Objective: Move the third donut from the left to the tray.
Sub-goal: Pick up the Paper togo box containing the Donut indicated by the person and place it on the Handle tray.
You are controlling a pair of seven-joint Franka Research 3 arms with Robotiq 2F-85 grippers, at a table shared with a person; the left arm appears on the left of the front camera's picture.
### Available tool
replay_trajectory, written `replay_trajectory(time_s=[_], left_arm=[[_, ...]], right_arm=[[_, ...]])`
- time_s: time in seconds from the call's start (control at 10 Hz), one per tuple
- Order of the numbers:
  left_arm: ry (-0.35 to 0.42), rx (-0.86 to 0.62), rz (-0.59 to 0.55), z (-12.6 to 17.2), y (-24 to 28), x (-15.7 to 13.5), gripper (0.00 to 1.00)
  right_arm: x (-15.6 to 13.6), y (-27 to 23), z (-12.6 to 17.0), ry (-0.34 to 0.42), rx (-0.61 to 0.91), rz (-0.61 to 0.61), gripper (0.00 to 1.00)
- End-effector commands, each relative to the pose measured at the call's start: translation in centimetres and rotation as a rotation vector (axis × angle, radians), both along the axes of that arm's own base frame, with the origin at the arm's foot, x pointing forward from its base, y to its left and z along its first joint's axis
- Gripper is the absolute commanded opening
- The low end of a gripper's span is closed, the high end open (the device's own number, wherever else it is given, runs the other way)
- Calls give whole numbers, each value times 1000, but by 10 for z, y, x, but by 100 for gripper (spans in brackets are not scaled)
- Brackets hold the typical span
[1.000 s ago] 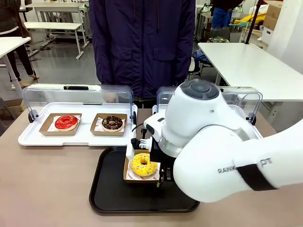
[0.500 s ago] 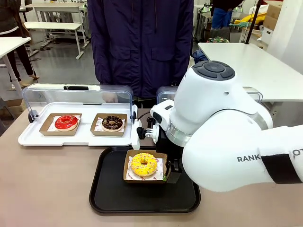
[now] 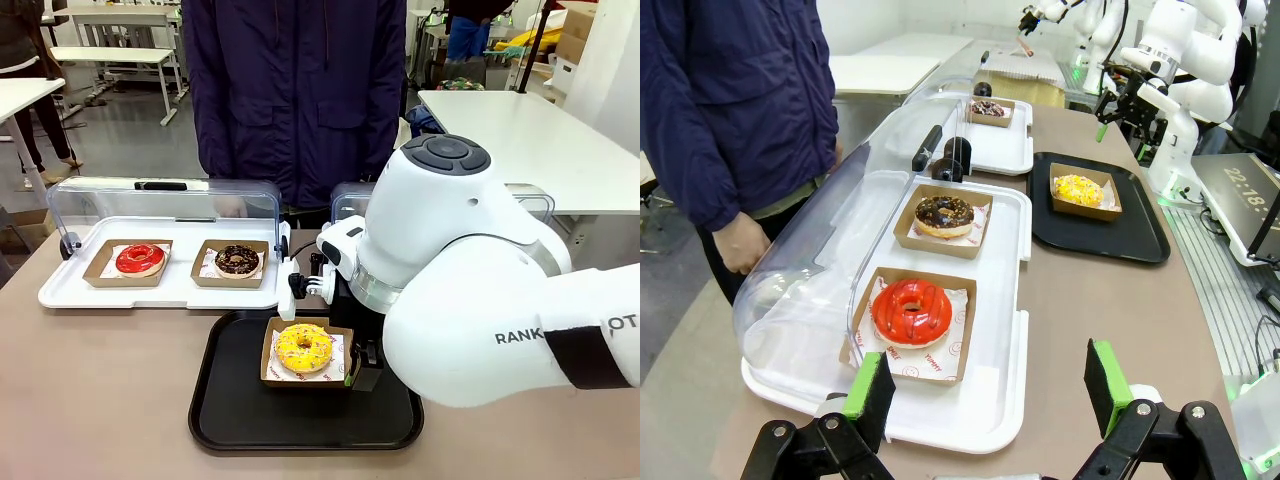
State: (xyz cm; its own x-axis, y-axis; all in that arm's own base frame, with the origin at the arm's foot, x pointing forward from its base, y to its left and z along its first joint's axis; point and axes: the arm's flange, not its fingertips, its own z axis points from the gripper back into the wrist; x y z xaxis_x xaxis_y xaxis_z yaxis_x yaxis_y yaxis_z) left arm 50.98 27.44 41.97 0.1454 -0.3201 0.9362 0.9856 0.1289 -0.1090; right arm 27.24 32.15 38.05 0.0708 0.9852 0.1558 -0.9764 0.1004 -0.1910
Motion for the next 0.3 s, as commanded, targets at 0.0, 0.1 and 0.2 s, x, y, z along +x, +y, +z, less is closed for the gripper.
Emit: replay_trajectory(time_s=[0.0,0.1,0.2], left_arm=[[1,7,-5,2,-2,-2,100],[1,7,-5,2,-2,-2,100],[1,7,-5,2,-2,-2,100]], right_arm=[[0,3,0,-9,9,0,100],[0,3,0,-9,9,0,100],[0,3,0,-9,9,0,100]])
